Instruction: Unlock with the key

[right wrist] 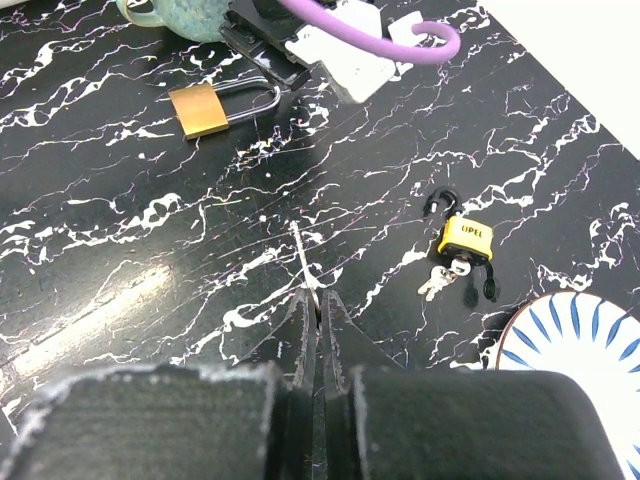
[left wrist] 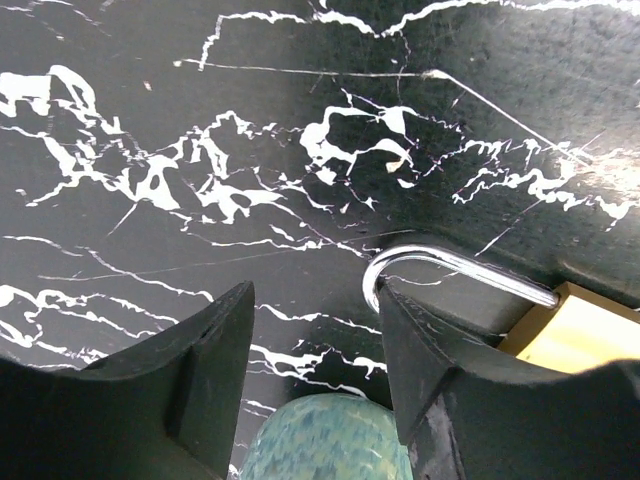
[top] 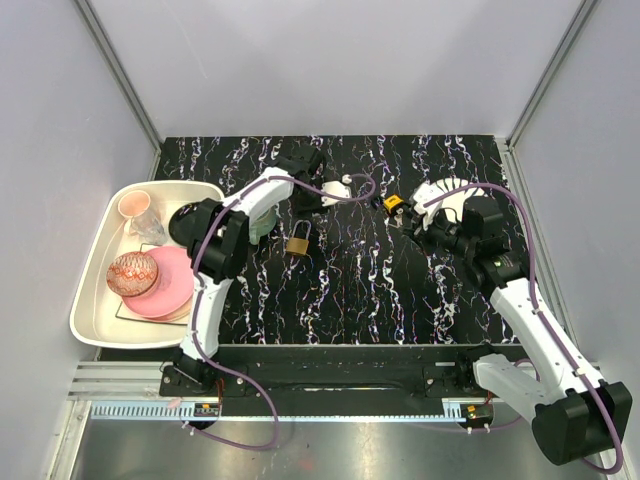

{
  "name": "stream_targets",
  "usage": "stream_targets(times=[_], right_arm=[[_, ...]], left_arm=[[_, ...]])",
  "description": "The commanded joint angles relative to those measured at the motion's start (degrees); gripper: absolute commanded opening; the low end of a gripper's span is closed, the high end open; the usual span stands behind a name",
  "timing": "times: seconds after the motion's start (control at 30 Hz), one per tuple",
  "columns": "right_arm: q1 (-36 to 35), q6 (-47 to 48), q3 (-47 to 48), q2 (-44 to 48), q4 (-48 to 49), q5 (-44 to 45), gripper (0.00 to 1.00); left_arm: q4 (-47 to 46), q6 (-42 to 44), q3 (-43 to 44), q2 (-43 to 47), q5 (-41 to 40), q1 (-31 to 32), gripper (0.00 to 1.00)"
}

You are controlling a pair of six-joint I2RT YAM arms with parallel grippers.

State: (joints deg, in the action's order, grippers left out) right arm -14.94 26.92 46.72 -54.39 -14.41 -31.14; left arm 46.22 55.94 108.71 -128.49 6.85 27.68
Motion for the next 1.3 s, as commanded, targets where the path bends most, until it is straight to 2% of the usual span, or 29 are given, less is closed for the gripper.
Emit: stream_targets(times=[0.0,0.1,0.23,0.53,0.63,0.67,0.77,0.83,0.93,1.27], right_arm=[[1.0,-0.8,-0.4,0.5,2.8,-0.9,0.0],[1.3,-1.1,-0.4,0.6,3.3,-0.9,0.0],[1.7,-1.3,-0.6,0.5,3.7,-1.2,0.0],[1.8,-1.2,-0.8,0.1,4.2,-0.8,0.0],[1.8,-1.1,-0.9,0.3,4.4,-0.7,0.0],[1.8,-1.1,-1.1,0.3,4.3,-0.7,0.0],[1.8,-1.1,-1.1,0.3,4.5,-0.9,0.0],[1.8,-1.2,-1.1,0.4,4.6,-1.0,0.0],[1.9,-1.3,-1.1,0.6,4.7,-1.3,0.0],[2.2,-1.3,-1.4,1.1,4.7,-1.9,0.0]], left_arm=[[-0.6,3.5,2.1,-1.7,0.3,-0.5,0.55],[1.1,3.8,3.2,-3.3,0.2,-0.5,0.47],[2.8,4.3,4.0,-5.1,-1.0,-0.5,0.43],[6.9,4.4,4.4,-6.3,0.9,-0.5,0.42],[8.5,4.4,4.8,-6.8,0.8,-0.6,0.34],[9.0,4.3,4.9,-7.2,0.8,-0.5,0.26],[10.4,3.6,5.6,-8.2,0.4,-0.6,0.13],[10.7,3.0,5.8,-8.4,-0.1,-0.6,0.12],[10.7,1.6,6.3,-8.8,-0.6,-0.7,0.0],[7.5,-8.3,7.5,-3.7,-2.5,-1.6,0.0]])
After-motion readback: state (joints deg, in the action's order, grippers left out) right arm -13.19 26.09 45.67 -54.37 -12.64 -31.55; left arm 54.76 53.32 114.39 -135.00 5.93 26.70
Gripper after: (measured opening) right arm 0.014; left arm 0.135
